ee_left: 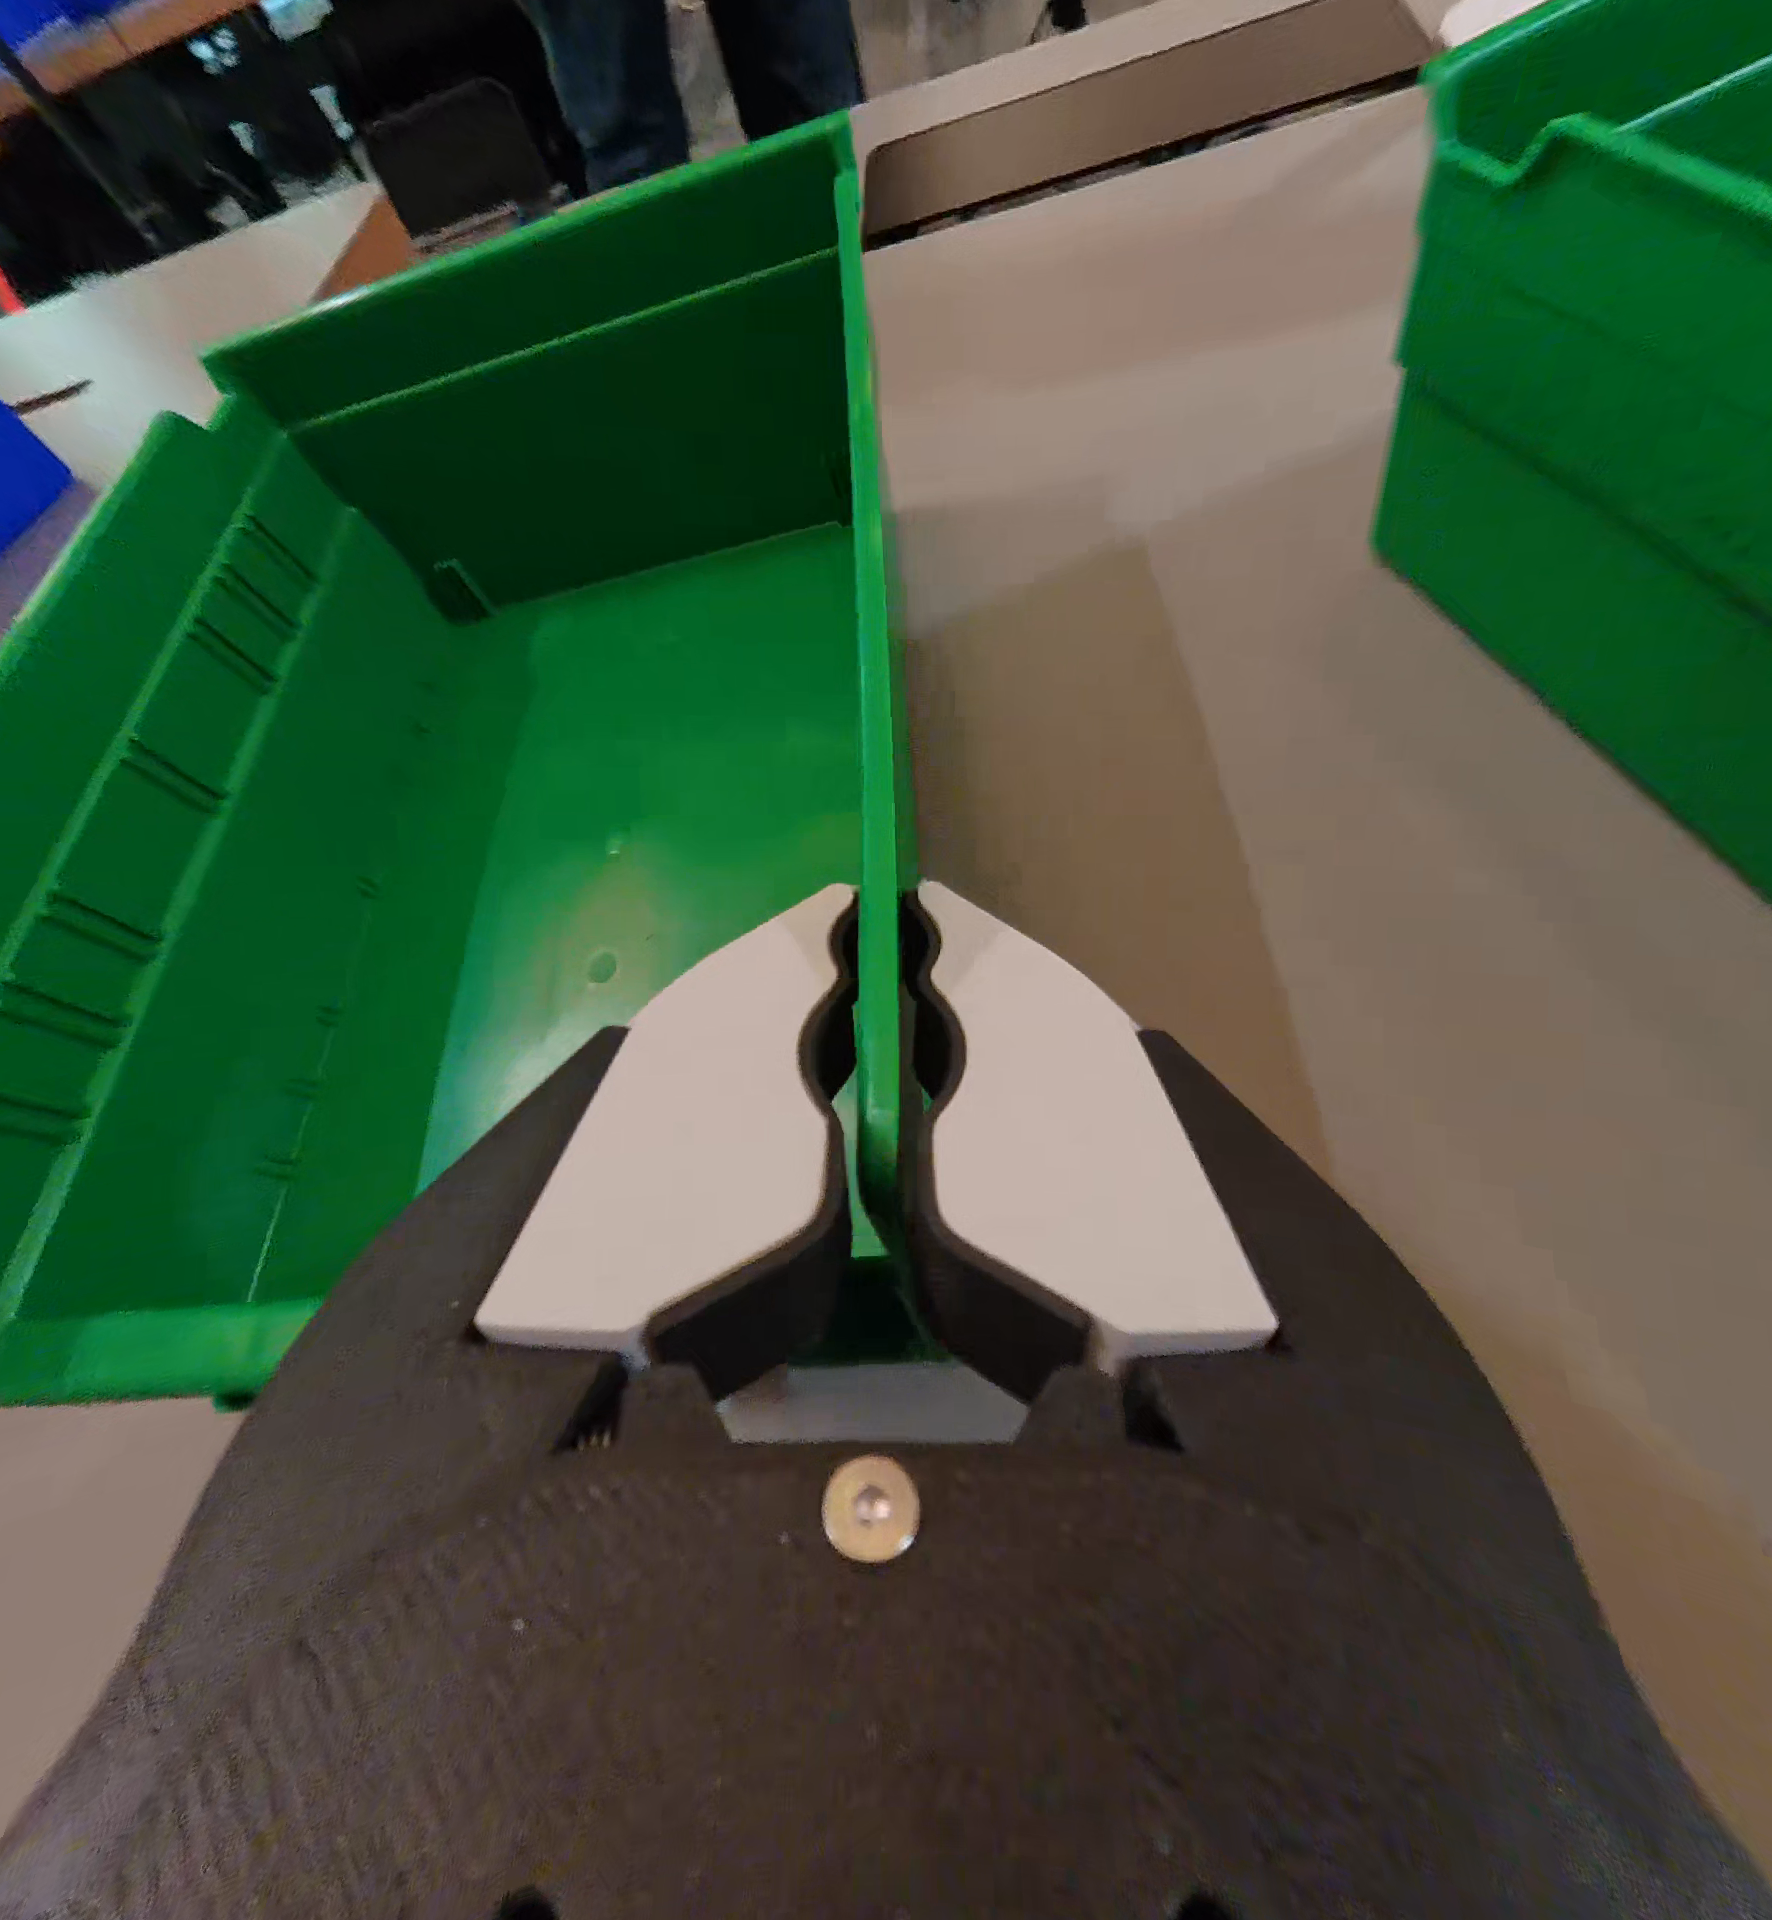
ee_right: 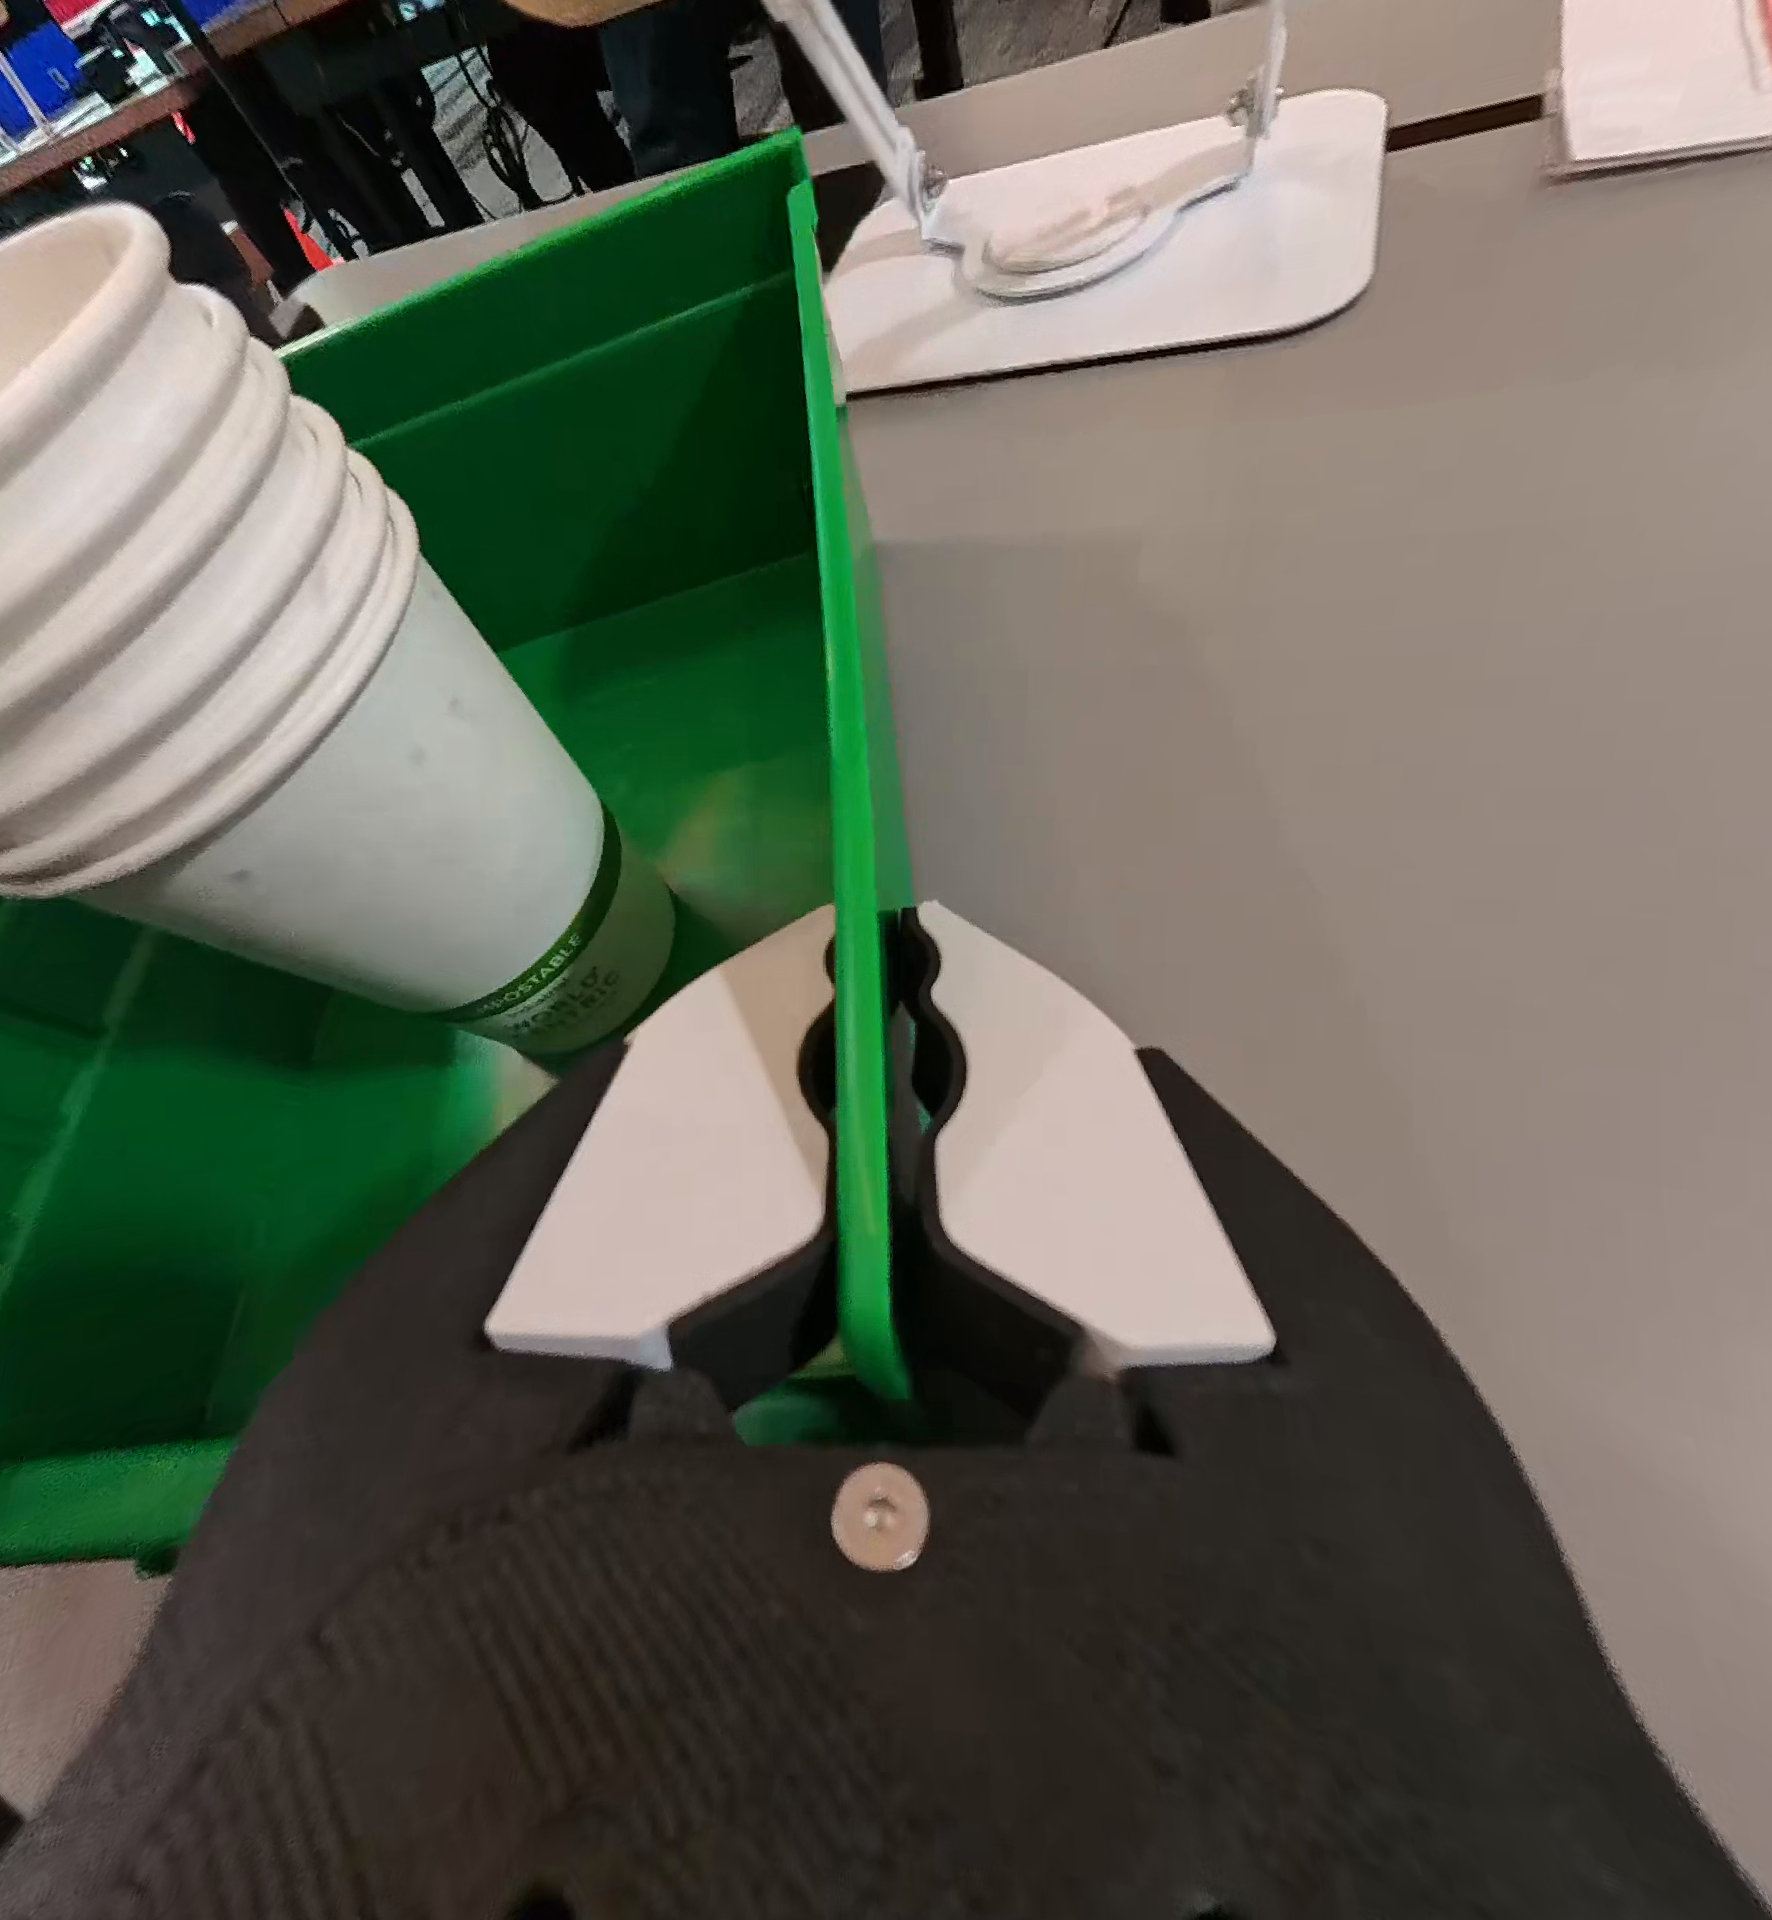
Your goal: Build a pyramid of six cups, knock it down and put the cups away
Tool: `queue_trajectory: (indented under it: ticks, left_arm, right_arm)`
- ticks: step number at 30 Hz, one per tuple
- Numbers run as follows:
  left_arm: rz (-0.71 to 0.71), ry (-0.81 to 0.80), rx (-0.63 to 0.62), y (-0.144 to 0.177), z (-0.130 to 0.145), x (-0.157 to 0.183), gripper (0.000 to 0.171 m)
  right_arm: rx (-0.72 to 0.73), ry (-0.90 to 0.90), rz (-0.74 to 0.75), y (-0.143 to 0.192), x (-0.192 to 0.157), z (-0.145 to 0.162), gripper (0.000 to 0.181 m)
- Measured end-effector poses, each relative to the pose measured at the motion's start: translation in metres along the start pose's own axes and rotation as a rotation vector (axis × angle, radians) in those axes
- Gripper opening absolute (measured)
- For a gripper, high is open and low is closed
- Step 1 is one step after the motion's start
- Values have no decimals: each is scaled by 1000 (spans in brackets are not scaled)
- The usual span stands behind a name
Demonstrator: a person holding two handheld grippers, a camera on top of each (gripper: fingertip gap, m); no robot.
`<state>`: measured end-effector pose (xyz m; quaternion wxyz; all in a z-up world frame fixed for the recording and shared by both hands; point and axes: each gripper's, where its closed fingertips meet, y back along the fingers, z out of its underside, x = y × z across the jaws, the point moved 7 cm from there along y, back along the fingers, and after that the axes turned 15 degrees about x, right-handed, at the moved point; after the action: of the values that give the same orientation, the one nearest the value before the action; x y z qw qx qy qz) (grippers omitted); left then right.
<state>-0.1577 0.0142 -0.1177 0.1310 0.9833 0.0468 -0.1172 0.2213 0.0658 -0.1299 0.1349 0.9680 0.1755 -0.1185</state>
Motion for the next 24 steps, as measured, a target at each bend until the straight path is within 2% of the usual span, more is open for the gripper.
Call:
queue_trajectory:
  ticks: [2, 5, 9, 14, 18, 24]
  left_arm:
    - [18, 21, -2, 1, -3, -4, 7]
    - [-2, 30, 60, 10, -16, -13, 8]
    - [-52, 43, 112, 25, -31, -28, 7]
    - [-75, 106, 110, 38, -30, -59, 7]
    - [-118, 192, 141, 58, -40, -90, 7]
    - [-214, 196, 197, 96, -60, -129, 6]
  right_arm:
    - [0, -15, -3, -9, -13, 1, 9]
    - [3, -60, -9, -25, -37, 5, 9]
    - [12, -24, -32, -44, -75, 13, 9]
    - [28, 52, -40, -62, -119, 22, 7]
    - [25, 48, -58, -76, -152, 28, 7]
    - [48, 38, -49, -93, -197, 38, 8]
